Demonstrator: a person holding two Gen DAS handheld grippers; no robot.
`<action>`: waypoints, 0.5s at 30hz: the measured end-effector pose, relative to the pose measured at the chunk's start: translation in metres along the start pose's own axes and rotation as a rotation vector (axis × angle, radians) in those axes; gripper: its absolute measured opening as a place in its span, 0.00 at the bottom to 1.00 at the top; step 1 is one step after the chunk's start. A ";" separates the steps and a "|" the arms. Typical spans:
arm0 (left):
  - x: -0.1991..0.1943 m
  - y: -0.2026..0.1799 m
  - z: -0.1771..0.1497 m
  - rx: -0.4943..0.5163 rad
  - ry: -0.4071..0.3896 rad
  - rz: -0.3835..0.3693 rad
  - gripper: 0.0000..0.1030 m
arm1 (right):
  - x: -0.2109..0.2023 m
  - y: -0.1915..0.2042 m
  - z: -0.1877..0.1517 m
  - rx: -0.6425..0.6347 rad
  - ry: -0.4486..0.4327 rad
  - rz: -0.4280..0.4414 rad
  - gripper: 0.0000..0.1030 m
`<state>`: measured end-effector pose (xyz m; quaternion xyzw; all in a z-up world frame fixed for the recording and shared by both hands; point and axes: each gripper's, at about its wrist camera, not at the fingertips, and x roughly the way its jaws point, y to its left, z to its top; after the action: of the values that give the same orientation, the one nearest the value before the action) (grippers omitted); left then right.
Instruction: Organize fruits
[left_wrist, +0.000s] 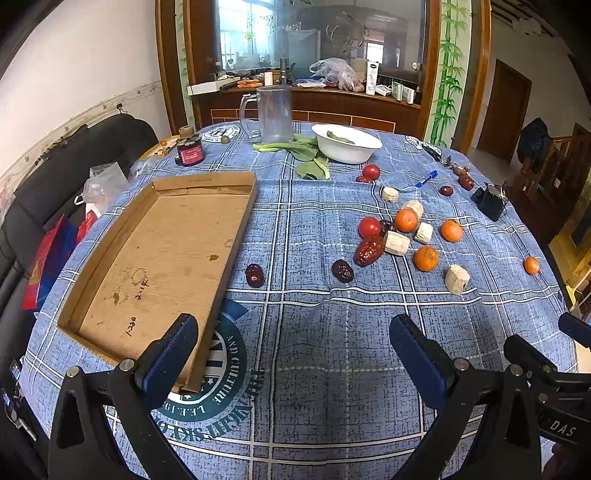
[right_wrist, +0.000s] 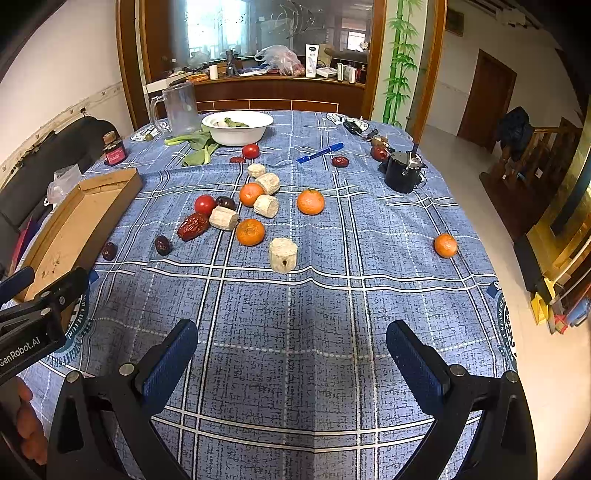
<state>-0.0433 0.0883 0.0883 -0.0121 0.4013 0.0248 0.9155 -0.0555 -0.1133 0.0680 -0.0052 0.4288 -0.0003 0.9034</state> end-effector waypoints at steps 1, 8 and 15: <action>0.000 0.000 0.000 0.000 -0.001 0.001 1.00 | 0.000 0.000 0.000 -0.001 0.000 0.002 0.99; 0.001 0.000 0.001 0.000 0.001 0.001 1.00 | 0.003 -0.002 0.000 0.006 0.002 0.000 0.99; 0.008 0.004 0.002 0.011 0.020 0.006 1.00 | 0.009 -0.013 0.005 0.020 0.002 0.027 0.99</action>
<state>-0.0366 0.0924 0.0842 -0.0062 0.4105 0.0254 0.9115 -0.0464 -0.1258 0.0645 0.0095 0.4295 0.0077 0.9030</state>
